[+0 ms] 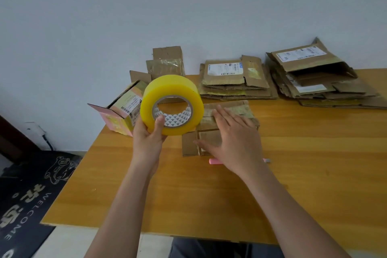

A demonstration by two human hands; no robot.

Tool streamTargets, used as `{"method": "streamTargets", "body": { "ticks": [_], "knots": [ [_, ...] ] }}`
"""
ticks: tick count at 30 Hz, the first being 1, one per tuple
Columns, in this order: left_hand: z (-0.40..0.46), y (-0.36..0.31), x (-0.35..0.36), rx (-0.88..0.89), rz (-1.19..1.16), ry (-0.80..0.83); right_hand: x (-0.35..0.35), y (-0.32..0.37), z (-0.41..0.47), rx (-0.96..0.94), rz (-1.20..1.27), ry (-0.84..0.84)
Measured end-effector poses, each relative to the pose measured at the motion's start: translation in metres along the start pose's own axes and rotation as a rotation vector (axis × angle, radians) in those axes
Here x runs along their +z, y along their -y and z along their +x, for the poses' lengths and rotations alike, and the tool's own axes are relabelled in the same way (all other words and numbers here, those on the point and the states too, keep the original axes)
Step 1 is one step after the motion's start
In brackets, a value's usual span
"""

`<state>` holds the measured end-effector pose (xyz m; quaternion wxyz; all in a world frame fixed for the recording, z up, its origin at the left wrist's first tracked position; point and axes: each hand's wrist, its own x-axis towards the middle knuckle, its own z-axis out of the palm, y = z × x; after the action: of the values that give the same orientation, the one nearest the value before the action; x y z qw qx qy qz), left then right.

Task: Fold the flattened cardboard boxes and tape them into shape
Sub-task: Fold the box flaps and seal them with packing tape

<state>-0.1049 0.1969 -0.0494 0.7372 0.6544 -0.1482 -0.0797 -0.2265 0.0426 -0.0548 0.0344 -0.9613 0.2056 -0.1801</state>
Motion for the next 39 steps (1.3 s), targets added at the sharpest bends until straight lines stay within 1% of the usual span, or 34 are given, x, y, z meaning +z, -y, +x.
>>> {"method": "streamTargets", "body": {
  "ticks": [2, 5, 8, 12, 16, 19, 22, 27, 29, 31, 35, 37, 39],
  "knots": [
    [0.0, -0.001, 0.0, 0.003, 0.007, 0.005, 0.001, 0.003, 0.002, 0.042, 0.001, -0.016],
    [-0.001, -0.002, 0.001, 0.008, 0.029, -0.003, 0.005, 0.01, 0.003, 0.129, 0.024, -0.085],
    [-0.003, -0.003, 0.001, 0.003, 0.034, -0.008, 0.011, 0.016, 0.004, 0.163, 0.044, -0.126],
    [-0.007, -0.006, -0.002, -0.001, 0.043, 0.005, 0.012, 0.01, 0.003, 0.137, 0.054, -0.168],
    [-0.013, -0.005, -0.005, -0.013, 0.063, 0.016, 0.01, 0.002, 0.001, 0.101, 0.059, -0.176],
    [-0.019, -0.002, -0.01, -0.032, 0.063, 0.004, 0.006, -0.006, 0.002, 0.125, 0.08, -0.212],
    [-0.028, 0.004, -0.019, -0.074, 0.076, -0.009, 0.002, -0.016, 0.002, 0.114, 0.078, -0.209],
    [-0.042, 0.011, -0.026, -0.15, 0.115, 0.024, 0.008, -0.019, -0.003, 0.048, 0.08, -0.217],
    [-0.043, 0.011, -0.028, -0.136, 0.174, 0.025, 0.007, -0.022, -0.003, 0.037, 0.11, -0.216],
    [-0.043, 0.011, -0.031, -0.093, 0.314, 0.04, 0.007, -0.026, -0.003, 0.025, 0.145, -0.214],
    [-0.043, 0.008, -0.028, -0.054, 0.61, 0.161, 0.007, -0.028, -0.004, 0.006, 0.175, -0.217],
    [-0.042, 0.002, -0.02, 0.036, 0.713, 0.15, 0.008, -0.029, -0.005, 0.007, 0.178, -0.22],
    [-0.042, -0.009, -0.01, 0.21, 0.831, 0.129, 0.009, -0.028, -0.005, 0.011, 0.184, -0.211]
  ]
}}
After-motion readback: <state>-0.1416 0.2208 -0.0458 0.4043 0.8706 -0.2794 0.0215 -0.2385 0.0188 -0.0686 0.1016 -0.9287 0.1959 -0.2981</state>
